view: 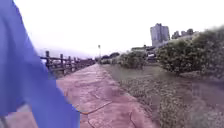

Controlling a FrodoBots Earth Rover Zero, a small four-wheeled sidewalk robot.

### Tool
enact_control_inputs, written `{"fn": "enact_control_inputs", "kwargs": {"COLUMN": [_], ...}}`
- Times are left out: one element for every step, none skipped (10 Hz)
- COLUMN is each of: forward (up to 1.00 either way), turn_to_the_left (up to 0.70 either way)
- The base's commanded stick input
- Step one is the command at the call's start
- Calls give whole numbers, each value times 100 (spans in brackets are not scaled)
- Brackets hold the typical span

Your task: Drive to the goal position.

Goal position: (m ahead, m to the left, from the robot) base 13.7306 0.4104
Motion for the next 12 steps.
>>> {"fn": "enact_control_inputs", "kwargs": {"forward": [100,100,100,100,100,100,100,100,100,100,100,100], "turn_to_the_left": [40,40,40,40,40,40,40,0,0,0,0,0]}}
